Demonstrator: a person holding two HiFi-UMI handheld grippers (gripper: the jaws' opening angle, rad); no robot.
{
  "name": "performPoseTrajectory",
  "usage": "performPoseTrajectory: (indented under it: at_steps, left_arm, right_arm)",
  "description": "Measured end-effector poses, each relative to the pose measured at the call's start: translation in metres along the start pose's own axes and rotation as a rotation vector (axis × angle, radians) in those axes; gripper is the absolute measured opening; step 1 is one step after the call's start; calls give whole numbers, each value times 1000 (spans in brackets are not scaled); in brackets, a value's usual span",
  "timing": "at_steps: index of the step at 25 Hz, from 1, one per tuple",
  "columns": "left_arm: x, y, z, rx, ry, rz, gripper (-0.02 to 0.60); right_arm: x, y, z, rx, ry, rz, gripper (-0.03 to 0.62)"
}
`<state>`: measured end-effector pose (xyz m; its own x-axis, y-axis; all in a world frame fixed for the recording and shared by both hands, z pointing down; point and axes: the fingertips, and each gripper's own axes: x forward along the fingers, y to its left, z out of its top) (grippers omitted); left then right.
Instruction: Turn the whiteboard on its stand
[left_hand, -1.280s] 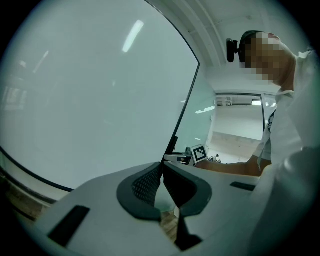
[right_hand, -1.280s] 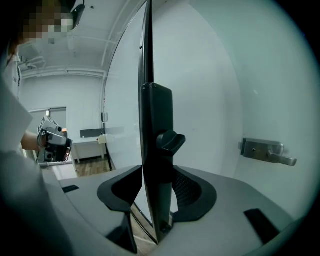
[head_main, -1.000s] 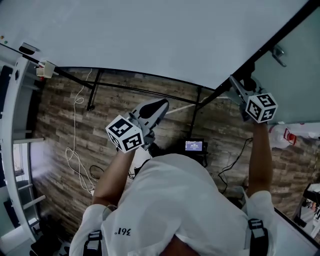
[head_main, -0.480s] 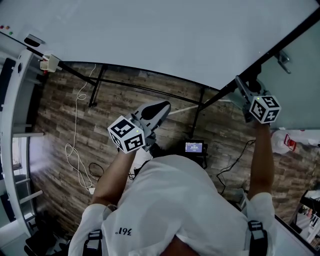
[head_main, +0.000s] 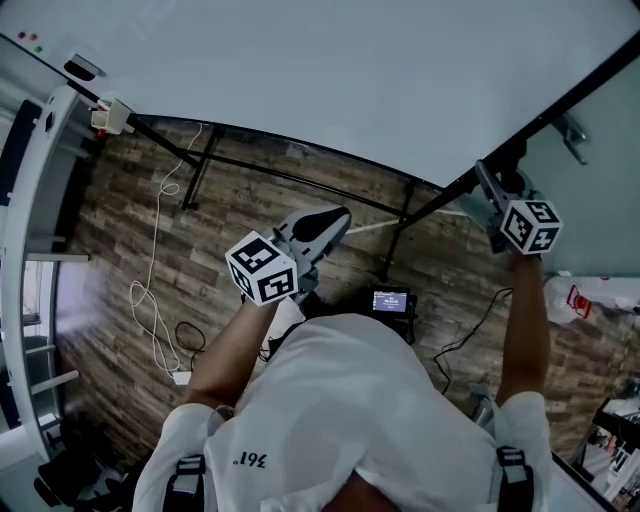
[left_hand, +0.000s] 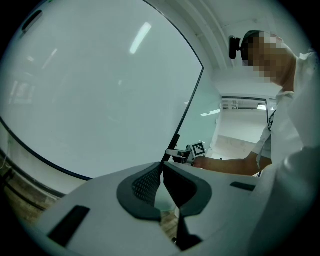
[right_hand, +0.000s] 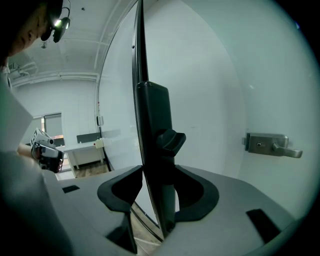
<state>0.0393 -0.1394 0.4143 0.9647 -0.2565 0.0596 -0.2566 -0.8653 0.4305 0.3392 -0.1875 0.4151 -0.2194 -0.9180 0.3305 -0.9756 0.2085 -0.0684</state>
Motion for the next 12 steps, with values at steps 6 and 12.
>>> performPoseTrajectory:
  at_steps: [6, 12]
  left_arm:
    - [-1, 2, -2, -4, 3, 3, 8]
    - [1, 2, -3, -1, 7, 5, 8]
  right_arm:
    - [2, 2, -1, 5, 12, 5, 201]
    - [11, 11, -1, -5, 17, 31, 198]
